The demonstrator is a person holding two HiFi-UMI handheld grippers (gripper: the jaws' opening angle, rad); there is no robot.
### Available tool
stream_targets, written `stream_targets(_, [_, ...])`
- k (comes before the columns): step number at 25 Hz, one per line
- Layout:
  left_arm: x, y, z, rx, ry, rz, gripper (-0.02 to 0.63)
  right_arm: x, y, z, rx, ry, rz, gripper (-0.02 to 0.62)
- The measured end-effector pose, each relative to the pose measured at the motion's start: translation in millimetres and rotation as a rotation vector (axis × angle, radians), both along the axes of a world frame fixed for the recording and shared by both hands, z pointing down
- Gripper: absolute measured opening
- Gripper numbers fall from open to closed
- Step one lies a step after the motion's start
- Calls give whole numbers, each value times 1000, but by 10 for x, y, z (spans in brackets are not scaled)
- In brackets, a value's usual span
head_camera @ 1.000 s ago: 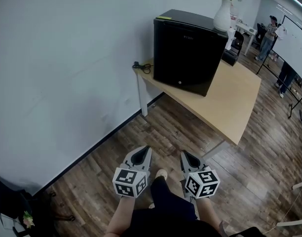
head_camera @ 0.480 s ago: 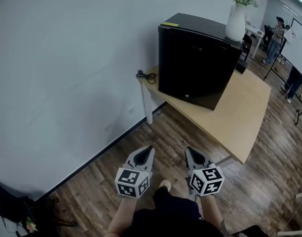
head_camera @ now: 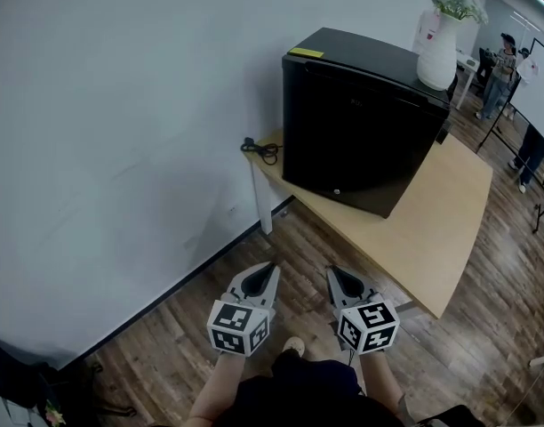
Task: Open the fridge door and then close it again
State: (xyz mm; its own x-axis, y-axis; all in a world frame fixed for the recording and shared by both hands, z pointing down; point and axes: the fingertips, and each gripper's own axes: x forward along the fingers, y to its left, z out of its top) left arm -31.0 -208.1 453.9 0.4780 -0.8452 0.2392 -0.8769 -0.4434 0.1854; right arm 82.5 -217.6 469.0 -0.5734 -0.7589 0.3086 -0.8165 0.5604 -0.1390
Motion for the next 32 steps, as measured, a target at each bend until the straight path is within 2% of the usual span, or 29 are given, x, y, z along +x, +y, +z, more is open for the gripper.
stream_targets(7, [-65, -429, -72, 37, -10, -12, 9, 2, -486, -117, 99, 139, -42, -9])
stream_targets(15, [-135, -775, -88, 62, -13, -6, 9, -110, -966, -566, 251, 196, -119, -9])
stream_targets(22, [-18, -923, -227, 87, 5, 30, 9, -168, -1290, -1026, 355, 353, -198, -6])
stream_targets(32, [-25, -1271, -491, 127, 15, 88, 9, -293, -1861, -1695, 443, 547, -214, 132])
